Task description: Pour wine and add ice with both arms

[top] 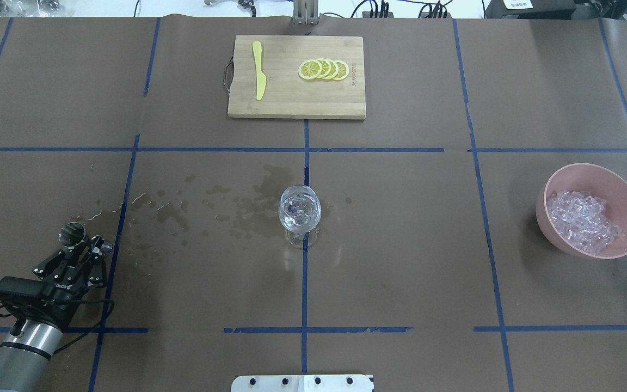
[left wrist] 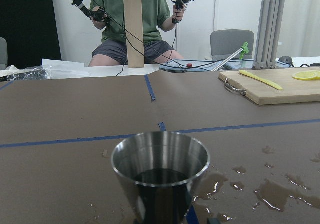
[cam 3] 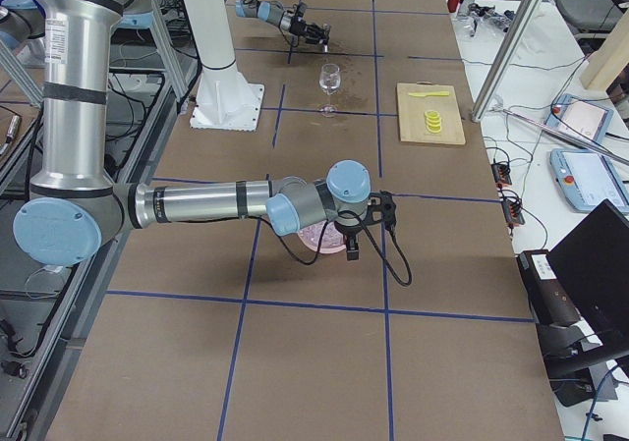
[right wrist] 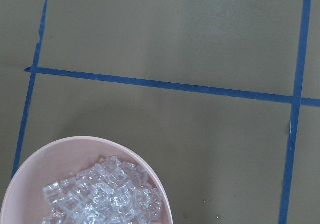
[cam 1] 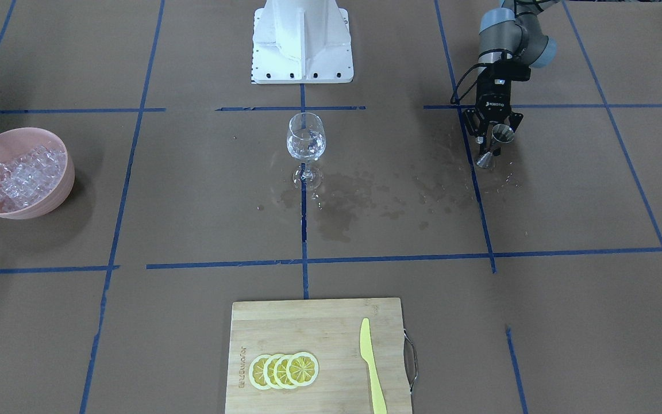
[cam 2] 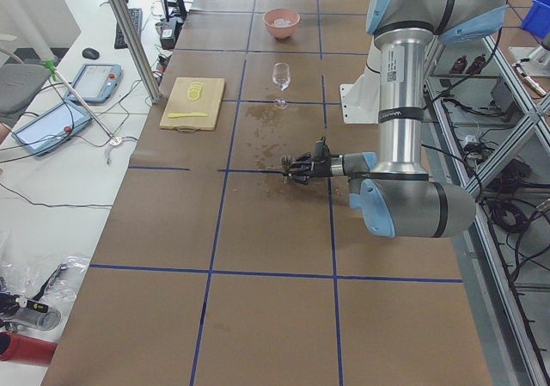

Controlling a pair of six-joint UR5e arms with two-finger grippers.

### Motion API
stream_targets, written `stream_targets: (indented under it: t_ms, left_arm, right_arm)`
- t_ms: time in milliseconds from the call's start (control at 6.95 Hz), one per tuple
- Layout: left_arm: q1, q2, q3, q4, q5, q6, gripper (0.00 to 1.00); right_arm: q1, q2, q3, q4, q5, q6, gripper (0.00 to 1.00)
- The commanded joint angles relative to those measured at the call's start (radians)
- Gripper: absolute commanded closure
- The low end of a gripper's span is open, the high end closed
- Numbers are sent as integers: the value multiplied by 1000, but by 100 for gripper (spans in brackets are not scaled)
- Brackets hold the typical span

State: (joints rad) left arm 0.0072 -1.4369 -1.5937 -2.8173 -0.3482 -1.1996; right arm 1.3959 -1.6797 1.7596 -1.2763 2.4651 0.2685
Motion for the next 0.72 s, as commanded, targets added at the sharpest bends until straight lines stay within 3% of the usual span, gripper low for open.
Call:
stream_targets:
  t_ms: [0, 576]
  left_arm:
    - [-7, 0, -2, -42, 0, 2, 100]
    - [-20, -16, -23, -97, 0, 23, 100]
  right_arm:
    - [0, 0, -2, 0, 0, 0, 0]
    - [-2, 2, -2, 0, 2, 2, 0]
